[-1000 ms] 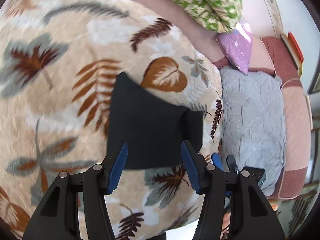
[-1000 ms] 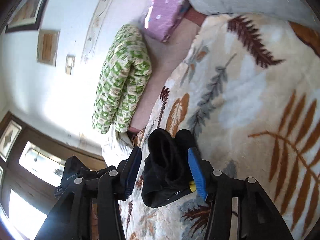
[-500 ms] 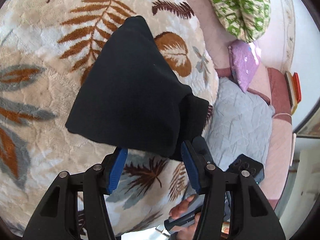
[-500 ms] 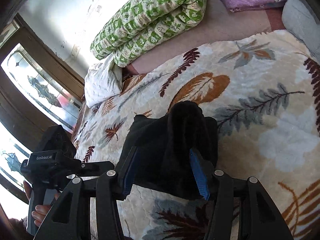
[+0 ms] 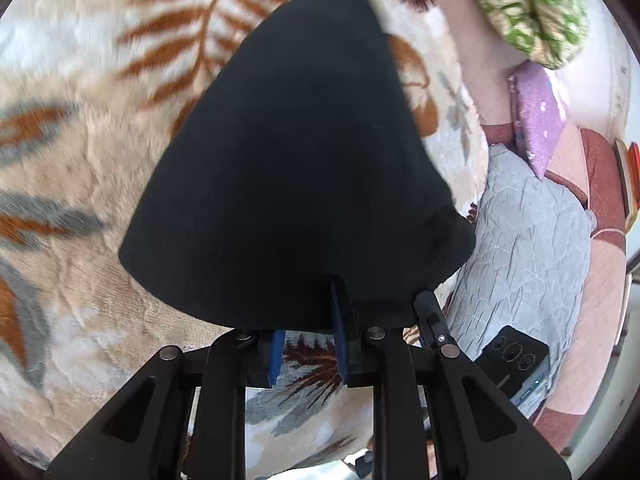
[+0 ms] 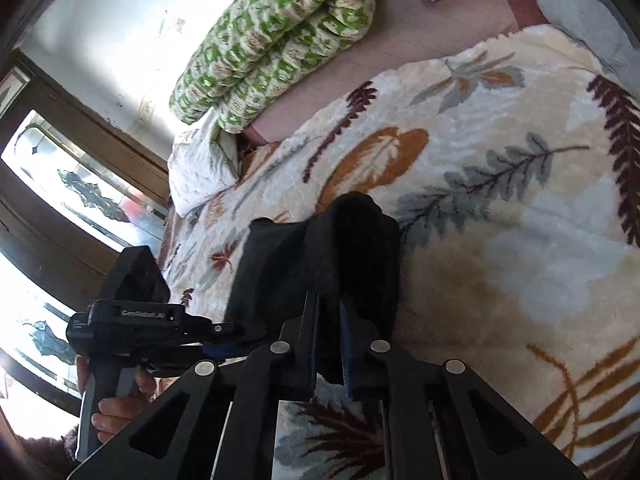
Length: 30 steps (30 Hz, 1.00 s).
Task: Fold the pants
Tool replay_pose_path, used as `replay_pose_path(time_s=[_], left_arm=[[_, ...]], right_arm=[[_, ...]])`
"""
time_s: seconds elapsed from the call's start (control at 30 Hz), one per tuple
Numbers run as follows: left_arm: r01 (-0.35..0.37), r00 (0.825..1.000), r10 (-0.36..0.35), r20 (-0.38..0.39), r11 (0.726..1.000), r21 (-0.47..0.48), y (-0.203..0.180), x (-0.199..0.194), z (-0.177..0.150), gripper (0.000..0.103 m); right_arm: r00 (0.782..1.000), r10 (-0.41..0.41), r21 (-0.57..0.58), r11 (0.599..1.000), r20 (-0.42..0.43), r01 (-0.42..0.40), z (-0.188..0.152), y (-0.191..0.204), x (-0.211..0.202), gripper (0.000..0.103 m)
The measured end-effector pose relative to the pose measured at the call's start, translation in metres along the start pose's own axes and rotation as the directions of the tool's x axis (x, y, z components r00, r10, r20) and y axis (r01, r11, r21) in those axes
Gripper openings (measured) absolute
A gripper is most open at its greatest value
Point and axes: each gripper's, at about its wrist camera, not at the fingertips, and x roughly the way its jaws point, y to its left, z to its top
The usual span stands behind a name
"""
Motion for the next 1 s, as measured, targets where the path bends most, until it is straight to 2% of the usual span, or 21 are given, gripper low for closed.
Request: replay_pose_path(time_s=[0.13,0.23,0.33,0.4,0.43,0.47,0.5,0.53,0.57,0.6,0.63,0.8,0.9,1.0], left_arm=[[0.009,1.000,-0.008,-0.020,1.000,0.020,-0.001,-0.002,0.001,0.020],[0.023,0.999,-0.021,-0.029,0.998,0.053,-0.002,-0.016,-0.005,0.019],[0.055,0.998,-0.052,-0.028,0.992,0.111,0.000,-0.042,-0.010,0.019],[0.085,0.996,-0.084,-0.006,0.987,0.137,0.000,-0.062,-0.007,0.019],[0.089,0.995,-0.095,0.026,0.984,0.153,0.000,-0.076,-0.002,0.019],[0.080,0.993,-0.093,0.070,0.983,0.164,-0.001,-0.091,0.006,0.022],[0.068,0.990,-0.089,0.113,0.983,0.173,-0.001,-0.103,0.015,0.026],[0.048,0.987,-0.075,0.145,0.982,0.180,-0.006,-0.110,0.026,0.042],[0.011,0.984,-0.041,0.172,0.985,0.174,-0.008,-0.115,0.040,0.052],[-0.002,0.982,-0.028,0.188,0.987,0.159,-0.006,-0.119,0.046,0.055],[-0.001,0.982,-0.030,0.188,0.987,0.163,-0.010,-0.118,0.057,0.055],[-0.028,0.996,0.013,0.086,0.984,0.175,-0.016,-0.084,0.098,0.055],[-0.064,0.997,0.055,0.053,0.982,0.176,-0.020,-0.062,0.106,0.055],[-0.065,0.998,0.060,0.035,0.984,0.168,-0.017,-0.048,0.105,0.055]], right_arm=[[0.999,-0.036,0.048,0.998,-0.023,0.037,-0.011,-0.015,0.014,0.009],[0.998,-0.050,0.053,0.997,-0.035,0.052,-0.010,-0.013,0.012,0.011],[1.000,-0.020,0.066,0.998,-0.007,0.021,-0.004,-0.002,-0.004,0.022],[0.999,0.002,0.070,0.998,0.046,-0.006,0.004,0.006,-0.018,0.042],[0.997,0.005,0.072,0.997,0.079,-0.011,0.009,0.009,-0.023,0.046],[0.996,0.002,0.070,0.998,0.095,-0.009,0.014,0.012,-0.025,0.050],[0.995,-0.006,0.065,0.998,0.099,-0.001,0.020,0.014,-0.024,0.051],[0.995,-0.011,0.062,0.998,0.096,0.005,0.024,0.017,-0.021,0.051],[0.996,-0.020,0.063,0.998,0.089,0.014,0.028,0.018,-0.016,0.051],[0.996,-0.036,0.068,0.997,0.082,0.031,0.032,0.019,-0.011,0.051],[0.996,-0.050,0.075,0.996,0.073,0.045,0.034,0.019,-0.006,0.051],[0.998,-0.046,0.119,0.992,0.053,0.040,0.037,0.016,0.015,0.051],[0.998,-0.036,0.139,0.990,0.047,0.029,0.037,0.013,0.022,0.051],[0.999,-0.023,0.157,0.988,0.046,0.016,0.038,0.011,0.025,0.049]])
